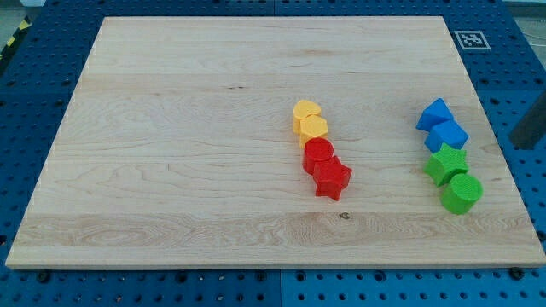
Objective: Move the blue cube diagonally to the top left of the green star
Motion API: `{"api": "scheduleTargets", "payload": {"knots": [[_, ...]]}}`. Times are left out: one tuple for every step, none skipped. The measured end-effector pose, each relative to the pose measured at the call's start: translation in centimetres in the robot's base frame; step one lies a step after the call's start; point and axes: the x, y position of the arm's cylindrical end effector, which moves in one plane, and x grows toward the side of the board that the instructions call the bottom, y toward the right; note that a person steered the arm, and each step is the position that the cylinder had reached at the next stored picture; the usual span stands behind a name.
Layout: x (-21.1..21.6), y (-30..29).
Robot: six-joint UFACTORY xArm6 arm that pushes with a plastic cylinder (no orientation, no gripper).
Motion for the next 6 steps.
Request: {"api": "scheduleTargets", "payload": {"knots": [[0.0,-3.0],[0.0,-5.3],[0.5,-7.2],[0.7,-7.6],[0.7,-8.2],[0.5,-11.5]]}}
